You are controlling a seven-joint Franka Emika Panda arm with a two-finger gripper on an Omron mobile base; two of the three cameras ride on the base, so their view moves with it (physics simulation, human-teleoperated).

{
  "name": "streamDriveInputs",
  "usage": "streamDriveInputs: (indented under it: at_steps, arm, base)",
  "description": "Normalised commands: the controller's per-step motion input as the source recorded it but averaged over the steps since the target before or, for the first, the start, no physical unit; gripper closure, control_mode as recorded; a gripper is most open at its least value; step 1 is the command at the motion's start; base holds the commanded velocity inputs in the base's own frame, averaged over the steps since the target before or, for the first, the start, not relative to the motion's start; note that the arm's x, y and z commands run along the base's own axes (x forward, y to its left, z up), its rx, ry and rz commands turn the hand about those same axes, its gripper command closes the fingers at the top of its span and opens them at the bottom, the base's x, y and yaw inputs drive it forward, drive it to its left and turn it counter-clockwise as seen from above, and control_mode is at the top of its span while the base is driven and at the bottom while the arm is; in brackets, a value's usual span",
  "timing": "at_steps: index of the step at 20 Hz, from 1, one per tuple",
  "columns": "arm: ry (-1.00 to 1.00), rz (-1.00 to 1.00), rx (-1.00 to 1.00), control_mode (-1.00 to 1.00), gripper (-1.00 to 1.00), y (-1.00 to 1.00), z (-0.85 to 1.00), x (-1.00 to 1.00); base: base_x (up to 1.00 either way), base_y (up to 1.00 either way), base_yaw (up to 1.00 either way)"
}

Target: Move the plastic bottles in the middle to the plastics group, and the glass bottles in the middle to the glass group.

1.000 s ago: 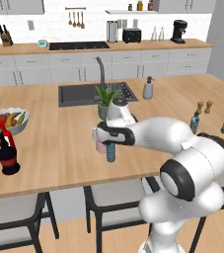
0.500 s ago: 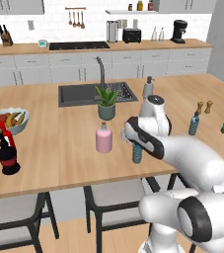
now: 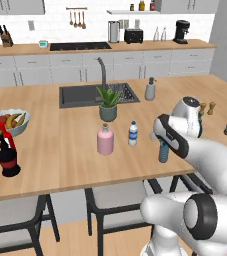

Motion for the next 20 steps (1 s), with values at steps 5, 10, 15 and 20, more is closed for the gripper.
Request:
streamDriveInputs:
  at_steps: [5,10,15,20]
  arm:
    - [0.00,0.00,0.00,-1.00,1.00,-1.00,0.49,0.02]
    - [0.01,0.00,0.00,-1.00,1.00,-0.85,0.31,0.21]
    - [0.03,0.00,0.00,-1.00,1.00,-0.36,0.00,0.30]
    - [0.01,-0.01,0.00,-1.00,1.00,0.00,-0.06,0.26]
  base:
    - [0.00,0.00,0.00]
    - [0.00,0.00,0.00]
    - [0.00,0.00,0.00]
    - [0.00,0.00,0.00]
